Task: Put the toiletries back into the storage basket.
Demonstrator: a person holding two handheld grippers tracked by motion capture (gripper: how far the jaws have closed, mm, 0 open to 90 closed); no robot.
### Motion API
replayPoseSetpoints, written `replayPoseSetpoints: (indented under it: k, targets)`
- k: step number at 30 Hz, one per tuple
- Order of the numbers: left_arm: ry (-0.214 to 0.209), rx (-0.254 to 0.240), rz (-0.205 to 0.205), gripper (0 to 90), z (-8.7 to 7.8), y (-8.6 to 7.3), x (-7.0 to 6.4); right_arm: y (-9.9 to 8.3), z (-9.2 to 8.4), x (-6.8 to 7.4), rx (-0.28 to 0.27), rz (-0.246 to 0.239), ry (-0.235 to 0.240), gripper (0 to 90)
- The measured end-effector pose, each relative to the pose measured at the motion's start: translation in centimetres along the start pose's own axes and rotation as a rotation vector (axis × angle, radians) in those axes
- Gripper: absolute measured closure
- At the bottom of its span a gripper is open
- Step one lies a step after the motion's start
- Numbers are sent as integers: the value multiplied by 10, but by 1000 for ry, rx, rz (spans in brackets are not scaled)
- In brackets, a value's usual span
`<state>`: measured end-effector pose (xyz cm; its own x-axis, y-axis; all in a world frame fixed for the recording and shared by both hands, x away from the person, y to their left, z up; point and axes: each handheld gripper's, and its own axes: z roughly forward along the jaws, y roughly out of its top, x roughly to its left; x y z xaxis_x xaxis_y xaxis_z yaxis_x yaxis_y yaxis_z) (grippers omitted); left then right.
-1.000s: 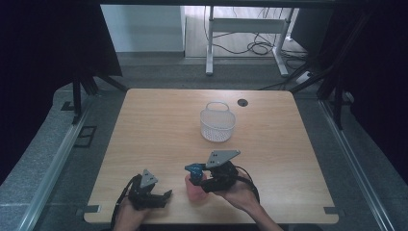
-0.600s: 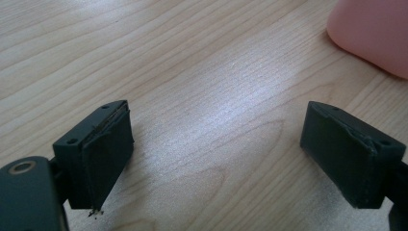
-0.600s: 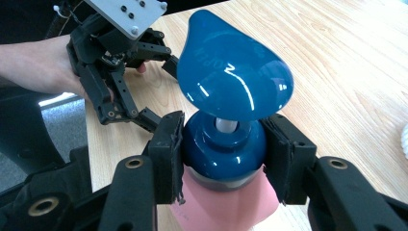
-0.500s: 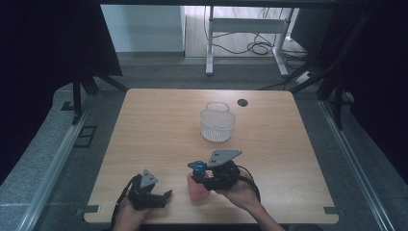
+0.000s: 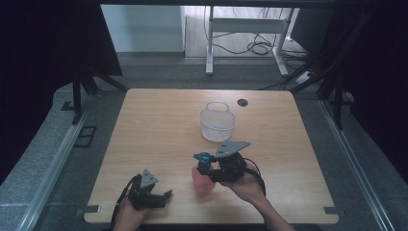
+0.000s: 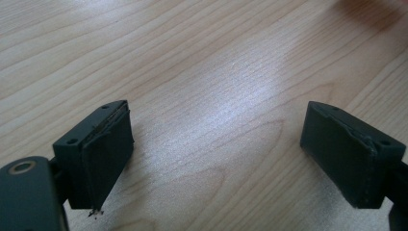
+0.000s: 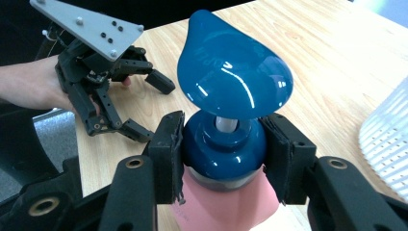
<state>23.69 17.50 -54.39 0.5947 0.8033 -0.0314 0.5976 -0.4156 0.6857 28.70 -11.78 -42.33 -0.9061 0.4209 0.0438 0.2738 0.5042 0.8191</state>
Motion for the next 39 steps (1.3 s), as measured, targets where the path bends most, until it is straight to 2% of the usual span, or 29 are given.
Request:
replayPoseSetpoints:
  k: [9,19,26,32,39]
  targets:
    - [0,-1,2,109,0,0,0,9,-11,-13,-2,10,-29,529]
    - [2,-3,2,109,0,0,0,16,-20,-34,-15,48,-61,529]
    - [2,-3,2,109,0,0,0,23,-26,-43,-18,46,-90,529]
    - [2,-3,2,109,0,0,0,33,-33,-55,-31,60,-111,530]
    - [3,-1,3,109,0,0,0,47,-37,-65,-40,56,-134,530]
